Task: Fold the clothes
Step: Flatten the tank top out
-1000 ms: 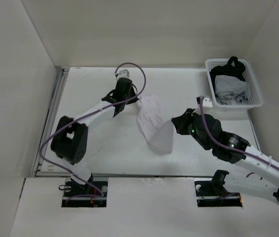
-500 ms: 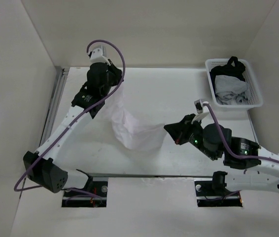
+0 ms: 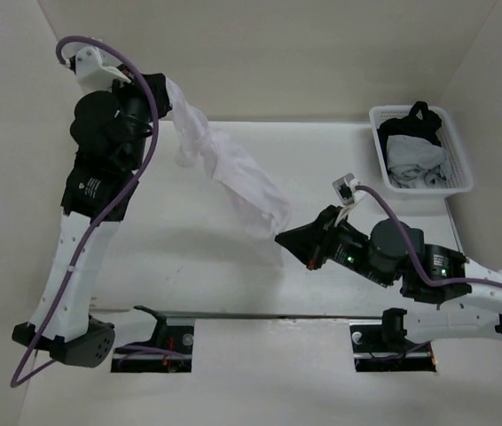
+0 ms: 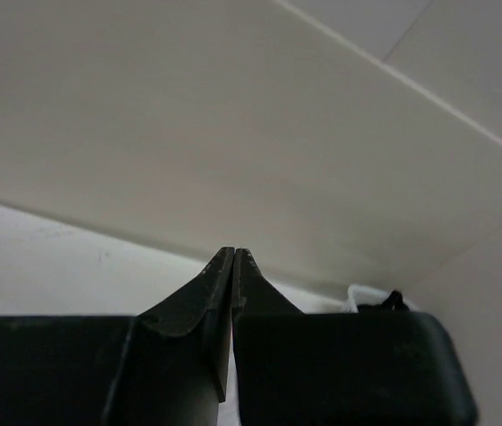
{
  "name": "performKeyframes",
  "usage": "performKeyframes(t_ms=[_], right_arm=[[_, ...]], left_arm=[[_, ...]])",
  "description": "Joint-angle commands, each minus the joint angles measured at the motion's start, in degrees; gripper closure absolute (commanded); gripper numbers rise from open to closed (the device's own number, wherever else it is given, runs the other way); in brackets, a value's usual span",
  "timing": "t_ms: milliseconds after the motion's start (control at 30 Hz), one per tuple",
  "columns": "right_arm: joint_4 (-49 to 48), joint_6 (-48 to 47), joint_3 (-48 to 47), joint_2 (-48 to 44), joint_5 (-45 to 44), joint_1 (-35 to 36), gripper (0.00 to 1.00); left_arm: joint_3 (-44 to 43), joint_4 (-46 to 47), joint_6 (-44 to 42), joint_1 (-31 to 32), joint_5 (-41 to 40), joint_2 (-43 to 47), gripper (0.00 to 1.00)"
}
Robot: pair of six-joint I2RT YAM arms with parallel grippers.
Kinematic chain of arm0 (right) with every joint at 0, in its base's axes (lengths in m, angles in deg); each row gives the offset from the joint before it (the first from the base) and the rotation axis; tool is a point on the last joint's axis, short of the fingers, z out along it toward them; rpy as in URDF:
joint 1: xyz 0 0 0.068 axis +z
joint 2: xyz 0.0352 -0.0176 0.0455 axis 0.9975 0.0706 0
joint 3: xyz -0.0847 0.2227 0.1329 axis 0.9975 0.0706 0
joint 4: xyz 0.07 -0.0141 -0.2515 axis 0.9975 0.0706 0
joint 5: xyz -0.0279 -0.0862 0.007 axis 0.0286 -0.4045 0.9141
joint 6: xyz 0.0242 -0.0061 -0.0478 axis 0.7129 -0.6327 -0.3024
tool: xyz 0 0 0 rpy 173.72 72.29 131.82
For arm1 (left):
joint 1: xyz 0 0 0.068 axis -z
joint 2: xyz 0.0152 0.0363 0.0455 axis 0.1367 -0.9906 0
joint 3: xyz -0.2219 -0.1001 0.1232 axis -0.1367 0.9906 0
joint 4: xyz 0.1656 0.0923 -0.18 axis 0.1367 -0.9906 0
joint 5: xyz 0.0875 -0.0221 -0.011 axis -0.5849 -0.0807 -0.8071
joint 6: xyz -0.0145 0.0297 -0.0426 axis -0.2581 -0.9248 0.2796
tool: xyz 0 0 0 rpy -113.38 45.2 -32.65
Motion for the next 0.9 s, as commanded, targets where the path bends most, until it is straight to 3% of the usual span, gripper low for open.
performKeyframes(t_ms=[0, 133, 333, 400, 533, 733, 867], right_arm=[[-3.9, -2.5, 2.2, 1.2, -3.0, -1.4, 1.00], [-4.1, -0.5, 10.0, 1.5, -5.9, -6.6, 1.00], [-6.0, 3.7, 16.1, 4.5, -1.2, -11.0, 1.00], [-5.4, 3.5, 14.5, 5.4, -0.8, -12.9, 1.00], [-6.2, -0.6, 7.4, 7.7, 0.2, -9.8, 1.00], [-7.1, -5.9, -3.0, 16.1, 1.3, 0.5, 1.00], [-10.0, -8.2, -9.4, 23.3, 5.1, 2.6, 1.00]], left_arm=[[-2.1, -1.2, -3.1, -0.5, 1.7, -6.3, 1.00], [-6.4, -0.4, -4.9, 0.4, 4.8, -21.3, 1.00], [-29.1, -2.7, -8.7, 4.4, 4.3, -49.1, 1.00], [-33.8, -4.1, -8.7, 5.6, 3.2, -52.8, 1.00], [-27.4, -1.3, -9.1, 4.3, 2.7, -43.3, 1.00], [-12.4, 0.1, -7.7, -2.0, 2.7, -24.7, 1.00], [-6.5, -0.4, -7.6, -4.2, 2.6, -18.6, 1.00]])
